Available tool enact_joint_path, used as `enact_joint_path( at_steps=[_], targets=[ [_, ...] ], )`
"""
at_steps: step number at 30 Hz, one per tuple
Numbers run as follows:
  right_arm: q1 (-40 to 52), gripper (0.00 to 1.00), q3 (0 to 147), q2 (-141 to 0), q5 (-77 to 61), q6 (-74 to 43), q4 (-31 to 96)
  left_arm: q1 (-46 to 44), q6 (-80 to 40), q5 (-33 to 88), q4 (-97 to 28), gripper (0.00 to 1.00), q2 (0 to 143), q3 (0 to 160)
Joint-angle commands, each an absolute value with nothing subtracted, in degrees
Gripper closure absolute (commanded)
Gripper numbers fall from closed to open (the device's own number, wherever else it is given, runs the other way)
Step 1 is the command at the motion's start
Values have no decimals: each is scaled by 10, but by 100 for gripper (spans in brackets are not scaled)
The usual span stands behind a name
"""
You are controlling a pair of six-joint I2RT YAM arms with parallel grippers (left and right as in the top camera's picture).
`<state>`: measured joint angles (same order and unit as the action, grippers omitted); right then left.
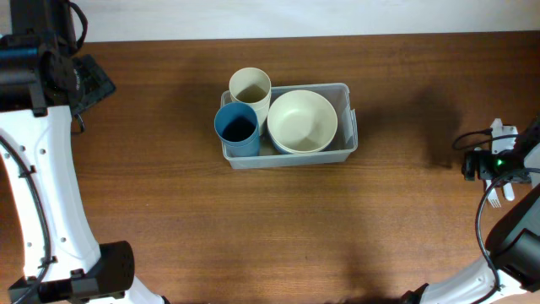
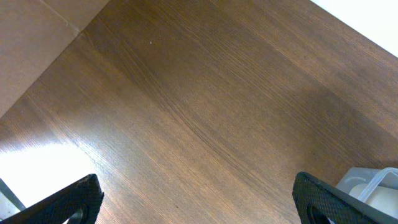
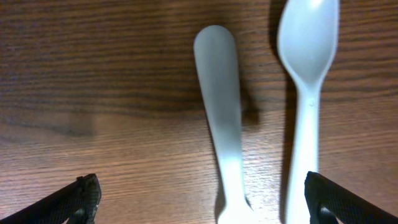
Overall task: Pack container
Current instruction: 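Lower the right gripper over the white fork and close on its handle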
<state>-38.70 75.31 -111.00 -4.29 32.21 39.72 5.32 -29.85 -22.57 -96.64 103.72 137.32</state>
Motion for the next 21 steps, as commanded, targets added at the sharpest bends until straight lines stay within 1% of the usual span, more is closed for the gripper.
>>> enact_joint_path(
  at_steps=[1, 18, 21],
  targets=[
    [-387, 1, 751, -1136, -74, 328, 394, 55, -304, -234, -967, 0, 1026, 1367],
    [-387, 1, 751, -1149, -75, 326, 370, 55, -304, -234, -967, 0, 1026, 1367],
    [-387, 1, 751, -1149, -97, 326, 370, 55, -304, -234, -967, 0, 1026, 1367]
  ],
)
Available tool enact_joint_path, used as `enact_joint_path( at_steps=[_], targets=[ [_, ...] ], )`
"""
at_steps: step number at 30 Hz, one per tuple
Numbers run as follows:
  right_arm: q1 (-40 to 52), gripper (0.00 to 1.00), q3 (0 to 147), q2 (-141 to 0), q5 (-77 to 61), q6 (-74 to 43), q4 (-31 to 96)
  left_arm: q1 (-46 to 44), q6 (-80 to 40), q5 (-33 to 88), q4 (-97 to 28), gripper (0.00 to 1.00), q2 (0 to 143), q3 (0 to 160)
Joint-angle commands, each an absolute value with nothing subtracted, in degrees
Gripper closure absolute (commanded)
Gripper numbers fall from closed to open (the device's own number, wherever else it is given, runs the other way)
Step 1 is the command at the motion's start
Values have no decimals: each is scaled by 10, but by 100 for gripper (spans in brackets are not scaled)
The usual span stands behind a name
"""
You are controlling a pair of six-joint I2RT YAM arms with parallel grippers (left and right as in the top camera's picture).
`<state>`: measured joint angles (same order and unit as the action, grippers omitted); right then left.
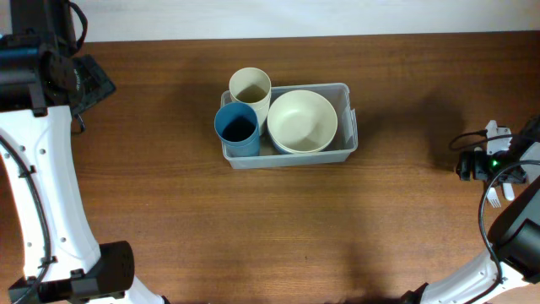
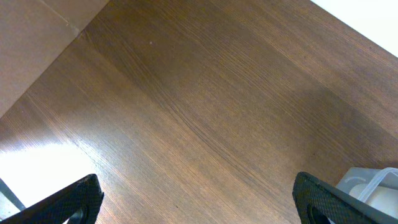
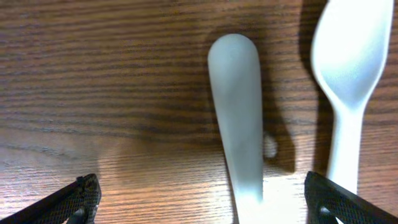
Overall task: Pack container
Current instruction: 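Lower the right gripper over the white fork and close on its handle, then lift the fork and carry it left over the container's right end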
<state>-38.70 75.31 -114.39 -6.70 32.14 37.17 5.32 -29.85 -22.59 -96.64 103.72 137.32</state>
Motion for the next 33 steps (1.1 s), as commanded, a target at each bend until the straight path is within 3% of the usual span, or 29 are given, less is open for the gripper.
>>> enact_joint_path(
  at_steps=[1, 20, 29, 33],
  targets=[
    [-387, 1, 751, -1149, -105, 326, 370, 55, -304, -234, -967, 0, 1026, 1367],
    [-387, 2, 751, -1188, -114, 326, 357, 55, -304, -234, -967, 0, 1026, 1367],
    [-387, 42, 751, -1188, -107, 326, 365, 55, -304, -234, -967, 1, 1026, 1367],
    [-387, 51, 751, -1188, -89, 325, 382, 55, -304, -234, -967, 0, 1026, 1367]
  ],
)
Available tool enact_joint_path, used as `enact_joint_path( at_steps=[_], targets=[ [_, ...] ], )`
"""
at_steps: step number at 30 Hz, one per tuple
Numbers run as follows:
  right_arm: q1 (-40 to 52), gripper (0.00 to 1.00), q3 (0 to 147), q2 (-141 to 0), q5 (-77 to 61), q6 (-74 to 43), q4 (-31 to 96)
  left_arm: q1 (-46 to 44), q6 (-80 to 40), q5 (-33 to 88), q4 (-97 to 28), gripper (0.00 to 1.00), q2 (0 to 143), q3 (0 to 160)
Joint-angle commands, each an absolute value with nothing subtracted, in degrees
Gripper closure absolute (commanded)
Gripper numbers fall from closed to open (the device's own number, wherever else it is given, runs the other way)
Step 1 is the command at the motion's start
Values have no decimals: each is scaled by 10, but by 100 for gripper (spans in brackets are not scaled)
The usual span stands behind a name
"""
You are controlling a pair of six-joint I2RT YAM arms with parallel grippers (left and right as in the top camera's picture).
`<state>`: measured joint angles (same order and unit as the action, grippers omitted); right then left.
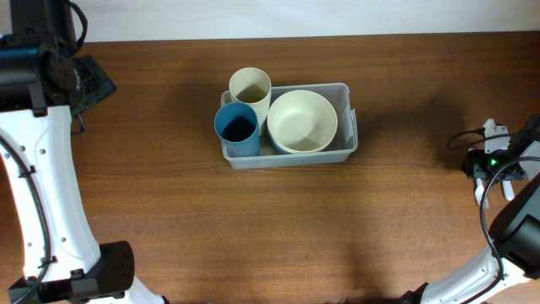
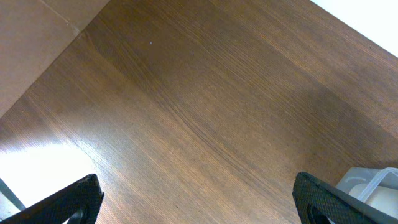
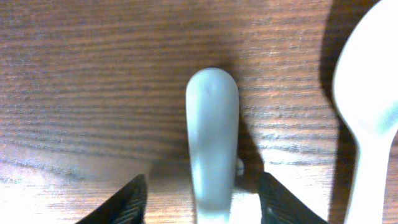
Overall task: Pack container
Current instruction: 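Lift the fork and carry it left over the container's right end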
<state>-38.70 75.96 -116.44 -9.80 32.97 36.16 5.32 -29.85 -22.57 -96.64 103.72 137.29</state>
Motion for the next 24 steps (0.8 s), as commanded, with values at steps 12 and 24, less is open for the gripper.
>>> enact_joint_path(
  at_steps=[12, 24],
  targets=[
    [-387, 56, 751, -1188, -38, 284, 412, 55, -304, -234, -967, 1, 1026, 1367],
    [-387, 94, 751, -1188, -38, 284, 411, 55, -304, -234, -967, 0, 1026, 1367]
  ],
)
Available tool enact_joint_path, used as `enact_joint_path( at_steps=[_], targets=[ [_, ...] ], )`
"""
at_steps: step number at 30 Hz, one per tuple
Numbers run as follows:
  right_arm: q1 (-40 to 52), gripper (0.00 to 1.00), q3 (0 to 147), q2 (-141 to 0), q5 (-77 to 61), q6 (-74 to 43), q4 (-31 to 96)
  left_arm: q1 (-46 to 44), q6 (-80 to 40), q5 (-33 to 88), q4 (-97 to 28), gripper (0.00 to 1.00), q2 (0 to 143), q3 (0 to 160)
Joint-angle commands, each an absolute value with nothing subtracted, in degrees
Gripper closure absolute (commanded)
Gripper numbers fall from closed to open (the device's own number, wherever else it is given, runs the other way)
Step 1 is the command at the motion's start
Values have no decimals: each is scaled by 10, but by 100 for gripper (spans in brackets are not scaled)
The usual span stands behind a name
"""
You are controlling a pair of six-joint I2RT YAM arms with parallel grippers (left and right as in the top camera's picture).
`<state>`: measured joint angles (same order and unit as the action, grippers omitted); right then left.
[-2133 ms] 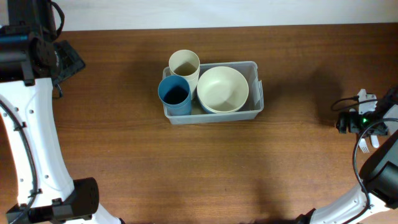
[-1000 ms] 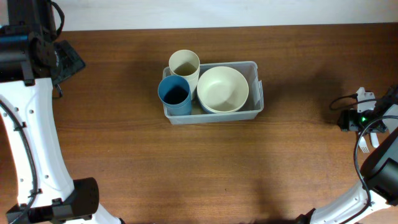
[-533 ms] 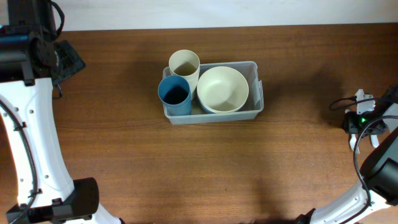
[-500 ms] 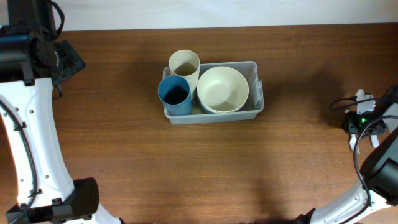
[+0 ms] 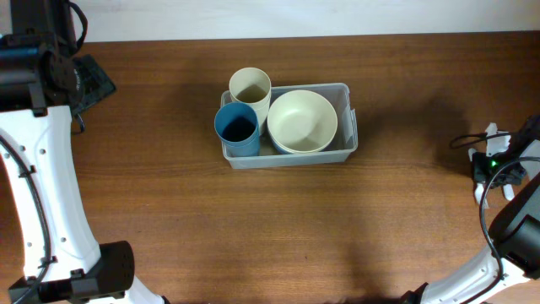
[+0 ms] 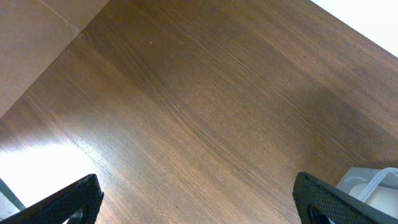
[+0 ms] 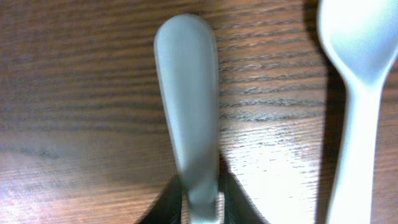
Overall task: Pack container
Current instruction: 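Lift the fork and carry it left over the container's right end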
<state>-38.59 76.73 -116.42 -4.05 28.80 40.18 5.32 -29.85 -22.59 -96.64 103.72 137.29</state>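
A clear plastic container (image 5: 348,118) stands mid-table holding a cream bowl (image 5: 302,121) and a blue cup (image 5: 237,128); a cream cup (image 5: 250,86) stands at its back left corner. At the table's right edge my right gripper (image 7: 200,205) is shut on the rounded handle of a pale utensil (image 7: 186,93) lying on the wood; its working end is hidden. A white spoon (image 7: 354,74) lies beside it, untouched. My left gripper (image 6: 196,199) hangs open and empty over bare wood at the far left.
The container's corner (image 6: 373,186) shows at the lower right of the left wrist view. The table's back edge meets a pale surface behind. Cables trail around the right arm (image 5: 506,160) near the table's right edge.
My right gripper's jaws, which stood apart on either side of the utensil handle, have shut on it. The left arm and the container have not moved.
My right gripper was open, wide, above the two utensils lying side by side. It then sat closer over the left one's handle, then lower with jaws flanking it, and now it grips that handle. The left arm stayed still throughout.
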Motion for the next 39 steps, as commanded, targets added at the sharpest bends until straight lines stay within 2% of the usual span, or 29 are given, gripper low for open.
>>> enact_joint_path(
  at_steps=[1, 8, 18, 22, 29, 39],
  targets=[
    [-387, 96, 752, -1188, -38, 284, 410, 55, -304, -234, -967, 0, 1026, 1367],
    [-386, 96, 789, -1188, -41, 216, 421, 55, -304, -234, -967, 0, 1026, 1367],
    [-331, 96, 954, -1188, -125, 189, 543, 55, -304, -234, -967, 1, 1026, 1367],
    [-282, 96, 1032, -1188, -158, 186, 594, 55, -304, -234, -967, 0, 1026, 1367],
    [-165, 96, 1135, -1188, -163, 111, 642, 55, -304, -234, -967, 1, 1026, 1367],
    [-1, 96, 1152, -1188, -154, 65, 611, 55, -304, -234, -967, 0, 1026, 1367]
  ],
)
